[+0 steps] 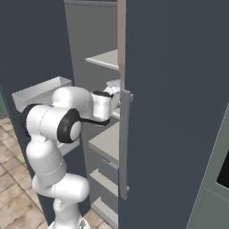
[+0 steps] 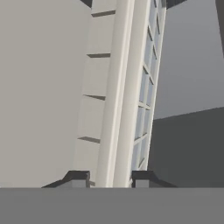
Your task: The ice cube tray has been filled with water. Take the tray and place it in the freezer to make ice. Close the freezer door after placing the tray.
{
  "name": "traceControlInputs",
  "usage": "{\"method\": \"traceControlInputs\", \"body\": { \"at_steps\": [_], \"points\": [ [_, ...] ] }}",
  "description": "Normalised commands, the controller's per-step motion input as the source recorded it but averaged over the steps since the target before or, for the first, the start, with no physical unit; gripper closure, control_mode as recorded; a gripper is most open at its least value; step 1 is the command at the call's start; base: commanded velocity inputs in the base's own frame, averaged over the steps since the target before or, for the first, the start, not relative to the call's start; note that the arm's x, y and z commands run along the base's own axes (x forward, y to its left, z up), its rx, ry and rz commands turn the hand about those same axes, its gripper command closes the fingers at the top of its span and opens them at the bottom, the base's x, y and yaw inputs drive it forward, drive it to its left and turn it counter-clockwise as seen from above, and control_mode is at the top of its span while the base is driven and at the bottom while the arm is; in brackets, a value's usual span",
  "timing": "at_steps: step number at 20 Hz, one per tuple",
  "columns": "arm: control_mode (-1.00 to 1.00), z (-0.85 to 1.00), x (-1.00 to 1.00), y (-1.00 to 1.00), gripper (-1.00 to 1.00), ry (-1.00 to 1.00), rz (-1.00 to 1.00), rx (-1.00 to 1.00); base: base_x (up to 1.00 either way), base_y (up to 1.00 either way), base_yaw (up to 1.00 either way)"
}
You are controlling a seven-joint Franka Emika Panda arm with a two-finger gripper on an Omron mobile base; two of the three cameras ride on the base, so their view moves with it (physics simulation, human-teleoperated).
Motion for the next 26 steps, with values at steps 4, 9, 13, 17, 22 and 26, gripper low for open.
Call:
{"method": "traceControlInputs", "body": {
  "at_steps": [4, 9, 13, 17, 22, 26],
  "points": [
    [-1.00, -0.26, 0.30, -0.11, 1.00, 0.04, 0.00, -0.04, 0.00, 0.00, 0.00],
    [-1.00, -0.33, 0.29, -0.13, 1.00, 0.04, 0.00, -0.12, 0.00, 0.00, 0.00],
    [-1.00, -0.34, 0.31, -0.10, 1.00, 0.01, 0.00, -0.17, 0.00, 0.00, 0.00],
    [-1.00, -0.31, 0.34, -0.08, 1.00, 0.01, 0.00, -0.09, 0.00, 0.00, 0.00],
    [-1.00, -0.34, 0.31, -0.12, 1.00, 0.00, 0.00, -0.01, 0.00, 0.00, 0.00],
    [-1.00, -0.40, 0.27, -0.19, 1.00, 0.00, 0.00, 0.00, 0.00, 0.00, 0.00]
  ]
}}
